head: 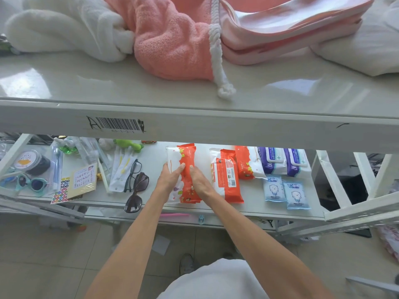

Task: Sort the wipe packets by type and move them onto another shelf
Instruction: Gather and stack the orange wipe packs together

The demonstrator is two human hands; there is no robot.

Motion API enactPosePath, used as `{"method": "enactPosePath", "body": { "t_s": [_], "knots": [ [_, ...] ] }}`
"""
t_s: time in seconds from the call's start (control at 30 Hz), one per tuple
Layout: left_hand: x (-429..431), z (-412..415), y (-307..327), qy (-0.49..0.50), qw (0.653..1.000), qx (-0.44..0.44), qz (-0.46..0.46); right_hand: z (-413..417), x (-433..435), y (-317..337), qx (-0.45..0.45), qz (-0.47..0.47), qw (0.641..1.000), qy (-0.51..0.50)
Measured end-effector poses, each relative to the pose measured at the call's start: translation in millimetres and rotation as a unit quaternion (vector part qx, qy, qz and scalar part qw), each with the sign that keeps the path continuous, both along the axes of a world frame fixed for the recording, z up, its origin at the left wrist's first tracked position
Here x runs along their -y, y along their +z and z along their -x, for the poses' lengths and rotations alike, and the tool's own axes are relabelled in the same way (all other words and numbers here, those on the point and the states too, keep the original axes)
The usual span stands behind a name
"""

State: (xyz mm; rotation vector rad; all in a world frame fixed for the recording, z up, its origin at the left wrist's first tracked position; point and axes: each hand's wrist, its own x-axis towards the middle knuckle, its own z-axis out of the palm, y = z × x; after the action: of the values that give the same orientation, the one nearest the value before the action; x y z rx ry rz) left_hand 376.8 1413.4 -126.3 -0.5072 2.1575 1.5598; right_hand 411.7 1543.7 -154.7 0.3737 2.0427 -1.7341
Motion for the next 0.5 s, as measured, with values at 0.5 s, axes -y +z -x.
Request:
{"method": "enactPosePath", "body": {
  "t_s": [0.5],
  "knots": [
    [-1.3, 10.8, 14.0, -0.036, 0.980, -0.084, 0.178, -18.5, -85.8, 6.9, 0.134, -0.290, 0.932, -0.173]
  ]
}}
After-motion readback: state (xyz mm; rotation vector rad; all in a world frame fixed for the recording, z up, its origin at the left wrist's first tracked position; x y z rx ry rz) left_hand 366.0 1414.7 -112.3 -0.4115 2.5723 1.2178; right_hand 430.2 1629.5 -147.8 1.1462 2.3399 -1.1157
